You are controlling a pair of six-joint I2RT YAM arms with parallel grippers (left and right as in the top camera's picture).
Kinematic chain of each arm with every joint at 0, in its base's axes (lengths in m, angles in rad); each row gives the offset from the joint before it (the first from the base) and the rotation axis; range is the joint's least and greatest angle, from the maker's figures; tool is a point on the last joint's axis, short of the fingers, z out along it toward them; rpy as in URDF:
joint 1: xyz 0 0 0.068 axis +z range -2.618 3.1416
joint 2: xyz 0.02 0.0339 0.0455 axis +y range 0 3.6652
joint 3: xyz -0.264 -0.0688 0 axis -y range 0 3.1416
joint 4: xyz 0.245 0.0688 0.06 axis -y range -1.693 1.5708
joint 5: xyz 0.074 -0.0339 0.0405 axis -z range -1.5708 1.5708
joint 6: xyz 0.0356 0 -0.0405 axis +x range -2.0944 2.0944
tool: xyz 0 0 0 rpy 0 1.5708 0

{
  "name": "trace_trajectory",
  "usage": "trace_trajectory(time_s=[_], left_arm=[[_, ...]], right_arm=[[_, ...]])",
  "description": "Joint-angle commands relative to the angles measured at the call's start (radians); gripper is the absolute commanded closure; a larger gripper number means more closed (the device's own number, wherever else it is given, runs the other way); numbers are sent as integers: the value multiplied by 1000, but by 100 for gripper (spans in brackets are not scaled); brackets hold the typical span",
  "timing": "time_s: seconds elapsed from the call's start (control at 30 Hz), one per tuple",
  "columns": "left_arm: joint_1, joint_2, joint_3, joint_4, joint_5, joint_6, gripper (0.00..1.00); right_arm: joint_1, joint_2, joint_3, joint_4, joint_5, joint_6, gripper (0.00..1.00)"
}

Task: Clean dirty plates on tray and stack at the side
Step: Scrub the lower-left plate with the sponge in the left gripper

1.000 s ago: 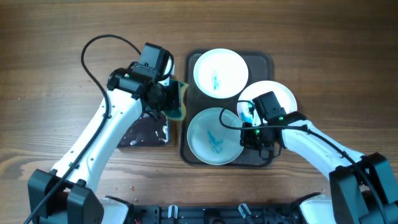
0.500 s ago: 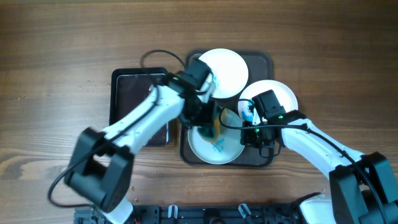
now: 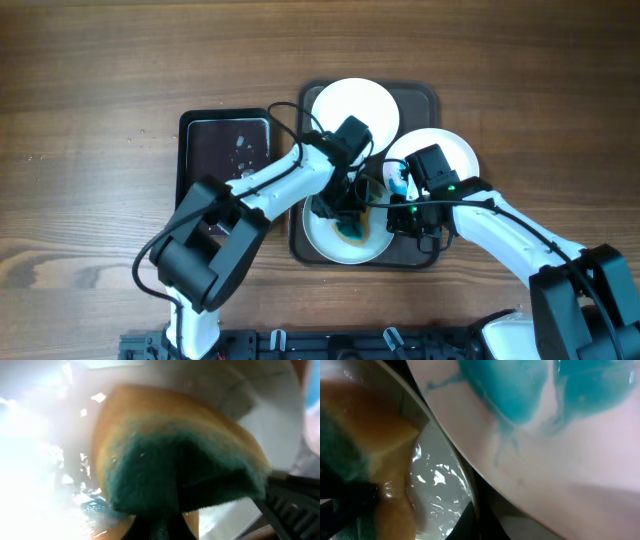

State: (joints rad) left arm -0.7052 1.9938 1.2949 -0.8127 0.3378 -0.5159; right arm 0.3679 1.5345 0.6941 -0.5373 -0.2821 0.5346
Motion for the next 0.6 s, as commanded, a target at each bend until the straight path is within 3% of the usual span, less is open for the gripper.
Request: trace_trajectory(time_s=[0.0,0.17,0.27,0.5,0.57], left_arm=[[19,40,-19,-89,-451,-113,96],[61,19,-17,-134,-544,-129,96],[63,18,-17,-93,-430,-116,96],[-14,22,-19,78,26,-117,96],[-53,25,-19,100,87,-118,96]], right_arm=[[-1,18,16,-2,42,26,96],[-1,18,16,-2,42,25,96],[-1,18,16,-2,42,25,96],[-1,18,16,-2,42,25,96],[-1,18,16,-2,42,26,96]])
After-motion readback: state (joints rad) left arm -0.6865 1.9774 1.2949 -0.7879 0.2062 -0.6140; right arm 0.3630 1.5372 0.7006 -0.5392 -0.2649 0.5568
